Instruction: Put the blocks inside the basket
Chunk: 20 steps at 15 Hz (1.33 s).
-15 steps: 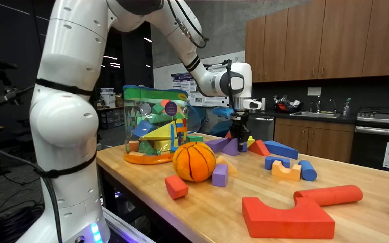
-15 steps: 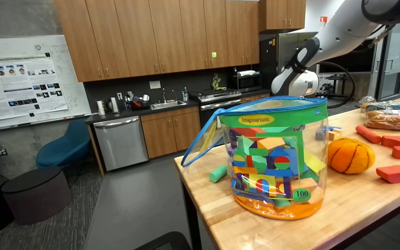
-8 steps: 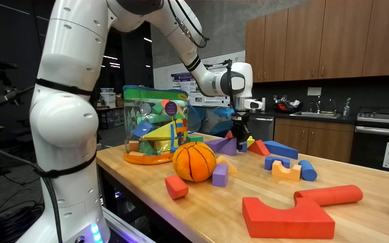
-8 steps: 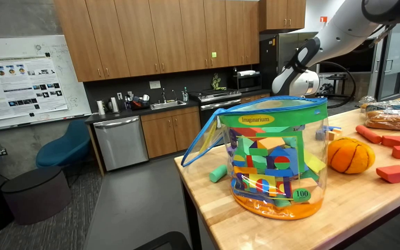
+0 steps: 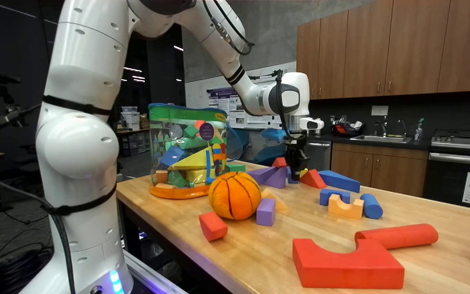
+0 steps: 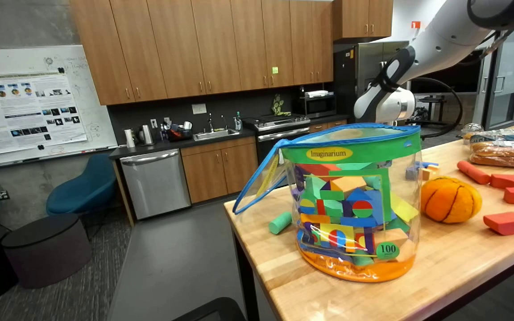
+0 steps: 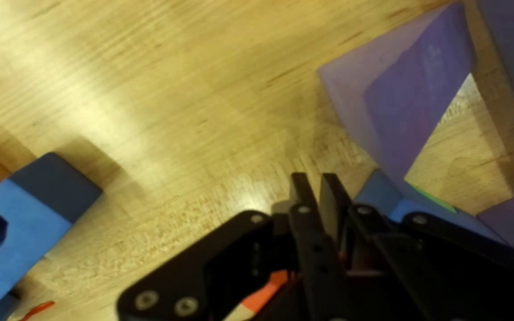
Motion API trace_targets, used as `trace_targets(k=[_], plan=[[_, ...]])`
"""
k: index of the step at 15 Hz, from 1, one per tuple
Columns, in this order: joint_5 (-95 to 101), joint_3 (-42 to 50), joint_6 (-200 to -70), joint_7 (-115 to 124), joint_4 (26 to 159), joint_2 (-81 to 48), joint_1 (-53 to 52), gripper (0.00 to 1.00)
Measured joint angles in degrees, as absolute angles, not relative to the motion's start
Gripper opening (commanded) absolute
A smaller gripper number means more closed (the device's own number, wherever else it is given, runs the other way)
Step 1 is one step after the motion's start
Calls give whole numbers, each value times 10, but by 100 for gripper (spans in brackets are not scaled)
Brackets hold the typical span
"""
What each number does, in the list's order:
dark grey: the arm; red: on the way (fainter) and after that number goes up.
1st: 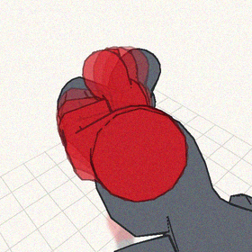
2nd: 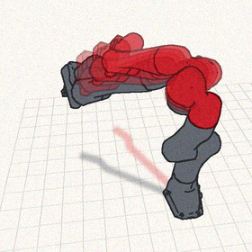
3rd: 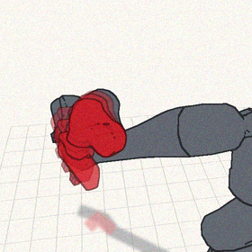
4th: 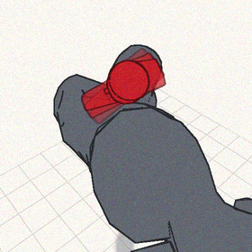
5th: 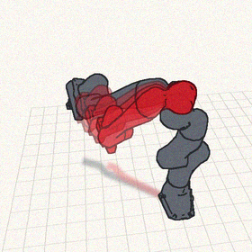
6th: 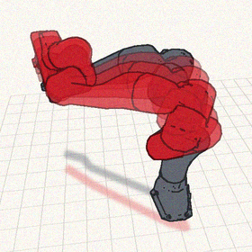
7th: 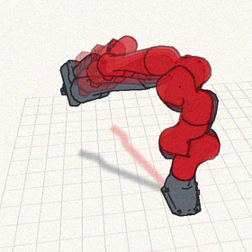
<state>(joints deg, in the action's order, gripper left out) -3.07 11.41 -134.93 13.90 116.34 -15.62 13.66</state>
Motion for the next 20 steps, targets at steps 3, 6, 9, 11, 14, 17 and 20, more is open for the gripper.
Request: trace_targets(k=[3, 6, 9, 11, 14, 17, 20], plan=[[-31, 116, -1350, 139, 1164, -153, 137, 27], [-31, 116, -1350, 139, 1164, -153, 137, 27], [-31, 116, -1350, 139, 1164, -154, 137, 58], [-31, 116, -1350, 139, 1164, -155, 137, 70], [-32, 116, -1356, 139, 1164, -156, 137, 90], [-49, 115, -1378, 139, 1163, -156, 136, 100], [-60, 113, -1389, 137, 1163, -156, 136, 100]])
